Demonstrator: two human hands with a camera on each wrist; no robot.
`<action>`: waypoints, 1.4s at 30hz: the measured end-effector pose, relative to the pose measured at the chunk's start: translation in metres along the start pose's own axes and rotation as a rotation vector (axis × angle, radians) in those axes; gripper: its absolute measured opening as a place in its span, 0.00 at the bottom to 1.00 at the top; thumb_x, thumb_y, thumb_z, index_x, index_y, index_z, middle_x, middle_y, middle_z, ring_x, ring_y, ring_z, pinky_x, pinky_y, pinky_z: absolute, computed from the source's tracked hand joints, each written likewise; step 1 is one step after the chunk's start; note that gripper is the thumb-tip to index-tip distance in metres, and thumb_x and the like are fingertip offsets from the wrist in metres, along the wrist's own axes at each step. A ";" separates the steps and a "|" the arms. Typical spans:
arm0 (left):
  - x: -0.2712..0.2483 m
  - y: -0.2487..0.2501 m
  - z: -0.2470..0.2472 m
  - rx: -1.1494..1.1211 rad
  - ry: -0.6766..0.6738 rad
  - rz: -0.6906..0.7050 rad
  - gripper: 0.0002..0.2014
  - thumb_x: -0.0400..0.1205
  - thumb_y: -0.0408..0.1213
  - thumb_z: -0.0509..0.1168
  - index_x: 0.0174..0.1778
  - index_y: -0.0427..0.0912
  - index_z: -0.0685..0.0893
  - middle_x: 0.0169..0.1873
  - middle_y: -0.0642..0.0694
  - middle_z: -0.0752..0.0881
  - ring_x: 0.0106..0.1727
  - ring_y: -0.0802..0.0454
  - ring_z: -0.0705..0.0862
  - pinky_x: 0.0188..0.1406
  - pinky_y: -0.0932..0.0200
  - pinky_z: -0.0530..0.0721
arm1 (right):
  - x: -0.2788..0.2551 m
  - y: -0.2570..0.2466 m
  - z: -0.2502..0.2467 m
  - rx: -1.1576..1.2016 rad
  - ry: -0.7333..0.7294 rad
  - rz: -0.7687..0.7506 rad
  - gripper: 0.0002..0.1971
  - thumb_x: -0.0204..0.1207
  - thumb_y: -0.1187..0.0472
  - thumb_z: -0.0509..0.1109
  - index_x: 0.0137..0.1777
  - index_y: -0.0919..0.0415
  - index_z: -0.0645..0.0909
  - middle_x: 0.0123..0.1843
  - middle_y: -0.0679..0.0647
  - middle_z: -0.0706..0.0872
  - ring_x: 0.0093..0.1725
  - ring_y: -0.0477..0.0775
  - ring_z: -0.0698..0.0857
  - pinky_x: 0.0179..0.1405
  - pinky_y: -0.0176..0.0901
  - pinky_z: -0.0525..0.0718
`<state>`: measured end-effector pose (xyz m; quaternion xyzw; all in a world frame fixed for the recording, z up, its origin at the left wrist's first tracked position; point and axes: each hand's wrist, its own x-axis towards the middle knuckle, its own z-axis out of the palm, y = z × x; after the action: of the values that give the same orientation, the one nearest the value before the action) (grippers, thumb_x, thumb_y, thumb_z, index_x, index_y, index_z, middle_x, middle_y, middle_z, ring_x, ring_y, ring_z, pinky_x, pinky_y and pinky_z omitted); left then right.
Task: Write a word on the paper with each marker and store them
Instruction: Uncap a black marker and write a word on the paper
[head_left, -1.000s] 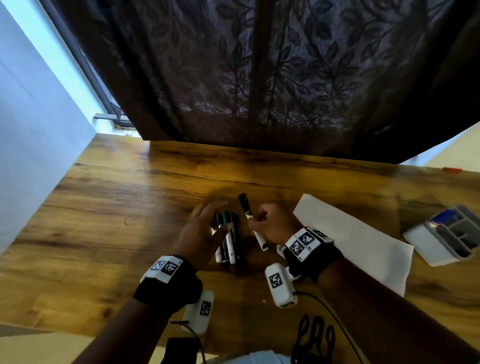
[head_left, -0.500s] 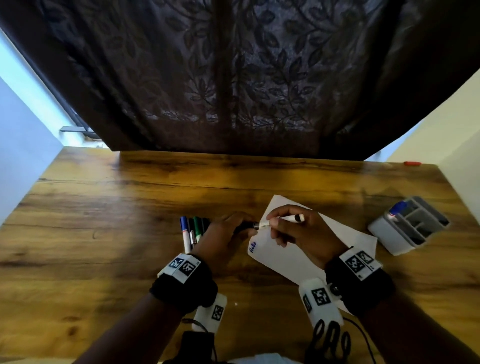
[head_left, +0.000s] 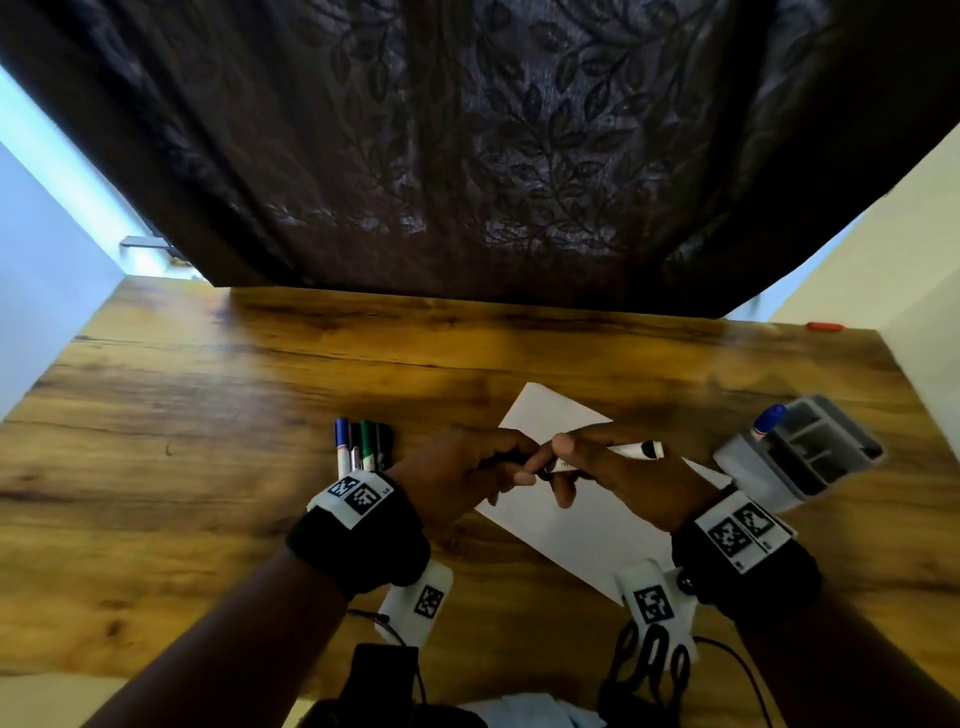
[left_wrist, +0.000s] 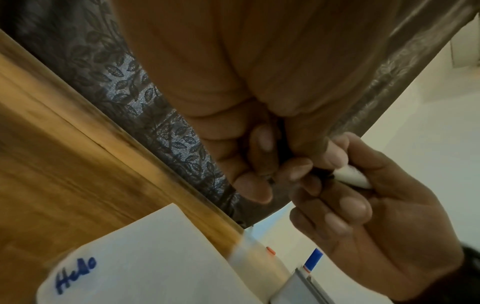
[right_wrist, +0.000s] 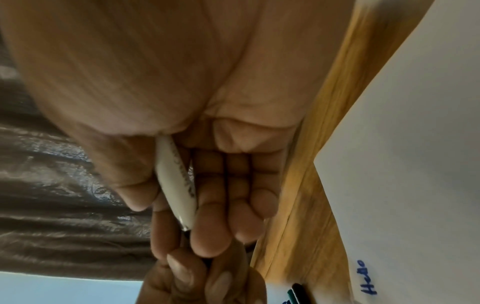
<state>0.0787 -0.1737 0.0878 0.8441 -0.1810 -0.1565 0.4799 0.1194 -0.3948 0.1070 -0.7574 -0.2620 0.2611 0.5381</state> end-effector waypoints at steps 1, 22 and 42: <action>0.000 0.005 -0.001 -0.012 -0.016 -0.018 0.09 0.84 0.40 0.64 0.59 0.45 0.84 0.43 0.49 0.85 0.43 0.47 0.85 0.41 0.47 0.89 | 0.001 0.002 -0.004 -0.055 -0.050 -0.001 0.17 0.85 0.44 0.59 0.53 0.43 0.91 0.36 0.52 0.91 0.45 0.52 0.90 0.54 0.23 0.80; -0.037 -0.026 -0.072 0.388 0.326 -0.265 0.09 0.83 0.52 0.61 0.51 0.54 0.82 0.40 0.57 0.86 0.40 0.62 0.83 0.40 0.61 0.78 | -0.019 0.035 -0.103 0.659 0.478 -0.019 0.19 0.75 0.46 0.67 0.27 0.57 0.74 0.19 0.51 0.68 0.21 0.52 0.70 0.22 0.35 0.73; 0.009 -0.105 0.022 0.318 0.194 -0.764 0.17 0.74 0.45 0.75 0.54 0.46 0.80 0.48 0.46 0.86 0.48 0.49 0.85 0.41 0.58 0.80 | 0.064 0.115 0.045 -0.018 0.035 0.081 0.08 0.77 0.64 0.75 0.48 0.50 0.90 0.45 0.49 0.93 0.49 0.44 0.90 0.53 0.37 0.87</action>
<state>0.0936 -0.1449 -0.0151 0.9248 0.1688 -0.2131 0.2660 0.1488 -0.3529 -0.0228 -0.7767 -0.2239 0.2671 0.5247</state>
